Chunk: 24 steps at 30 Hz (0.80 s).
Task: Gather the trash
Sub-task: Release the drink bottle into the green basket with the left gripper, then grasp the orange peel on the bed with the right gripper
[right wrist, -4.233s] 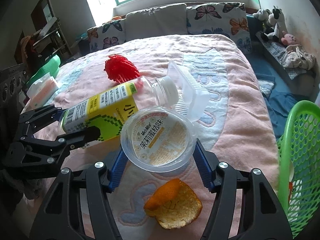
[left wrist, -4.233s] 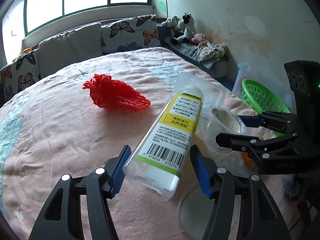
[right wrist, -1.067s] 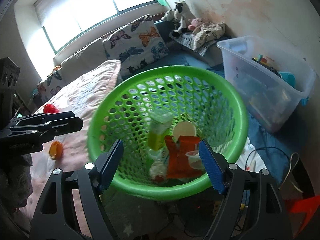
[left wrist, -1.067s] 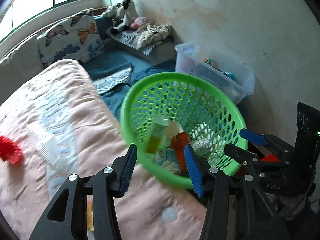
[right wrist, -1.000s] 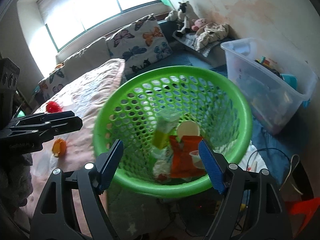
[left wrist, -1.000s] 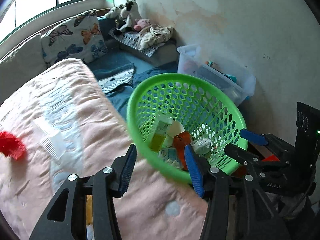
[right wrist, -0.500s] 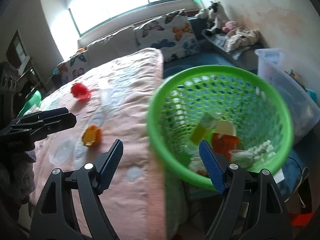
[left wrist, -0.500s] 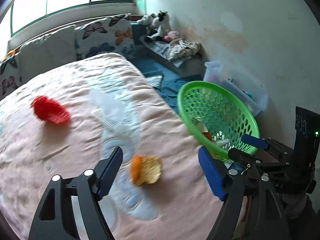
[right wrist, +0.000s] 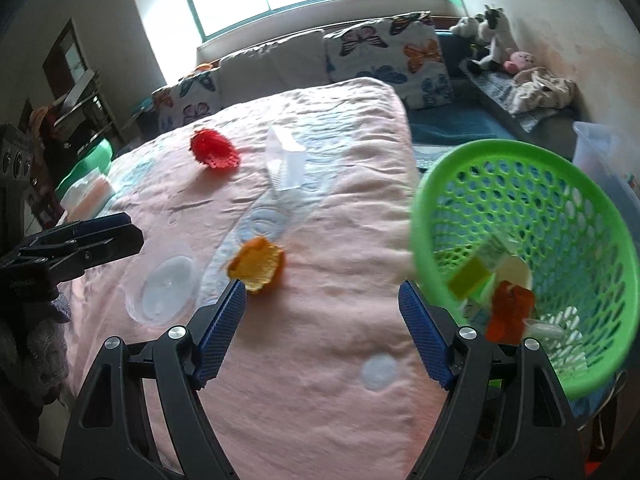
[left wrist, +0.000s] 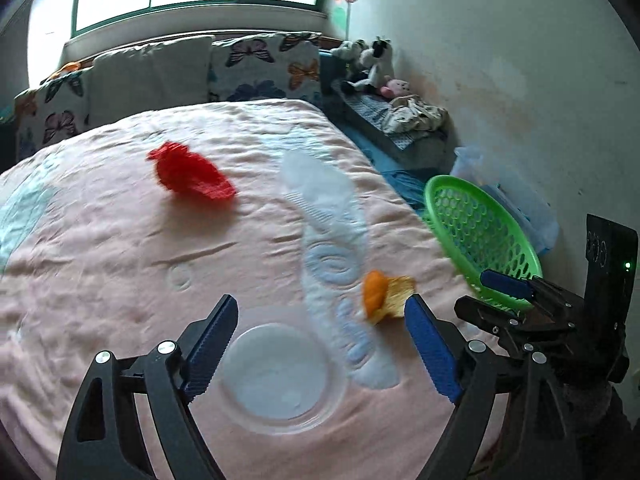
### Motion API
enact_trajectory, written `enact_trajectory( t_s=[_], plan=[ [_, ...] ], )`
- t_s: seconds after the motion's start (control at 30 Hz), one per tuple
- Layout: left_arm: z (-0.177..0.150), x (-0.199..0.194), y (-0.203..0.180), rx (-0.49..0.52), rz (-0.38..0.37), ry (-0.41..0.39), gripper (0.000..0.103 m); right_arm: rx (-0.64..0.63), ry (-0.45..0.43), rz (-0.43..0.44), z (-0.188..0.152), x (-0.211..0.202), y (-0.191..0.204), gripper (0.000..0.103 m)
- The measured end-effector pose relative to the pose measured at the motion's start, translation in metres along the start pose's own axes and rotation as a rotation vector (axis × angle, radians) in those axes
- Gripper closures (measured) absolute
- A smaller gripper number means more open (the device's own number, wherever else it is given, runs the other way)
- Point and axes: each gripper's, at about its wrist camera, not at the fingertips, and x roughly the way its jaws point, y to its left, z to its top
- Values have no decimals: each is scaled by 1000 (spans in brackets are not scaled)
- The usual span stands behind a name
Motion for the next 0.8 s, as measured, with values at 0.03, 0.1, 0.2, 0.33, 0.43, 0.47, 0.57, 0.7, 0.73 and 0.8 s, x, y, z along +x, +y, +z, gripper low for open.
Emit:
enact_trajectory(
  t_s=[0.03, 0.1, 0.2, 0.33, 0.43, 0.47, 0.57, 0.7, 0.73, 0.8],
  plan=[
    [-3, -1, 5, -12, 6, 2, 21, -7, 5, 4, 1, 3, 3, 24],
    [-7, -4, 13, -29, 13, 1, 21, -21, 12, 9, 2, 9, 9, 24],
    [-16, -8, 24, -56, 27, 2, 21, -36, 25, 23, 2, 16, 20, 24],
    [-25, -12, 38, -87, 42, 0, 20, -57, 38, 34, 5, 27, 33, 25],
    [-30, -15, 44, -97, 55, 0, 20, -64, 44, 39, 7, 34, 41, 27],
    [-32, -16, 47, -99, 58, 0, 20, -67, 48, 39, 7, 37, 43, 27],
    [-37, -20, 53, -109, 64, -3, 20, -66, 61, 34, 8, 46, 47, 30],
    [-42, -23, 57, -110, 66, -3, 20, -68, 78, 19, 7, 57, 52, 31],
    [-43, -23, 58, -109, 65, -3, 20, -67, 83, 20, 7, 59, 51, 32],
    [-46, -23, 58, -106, 65, 0, 19, -69, 92, 9, 7, 63, 52, 35]
  ],
)
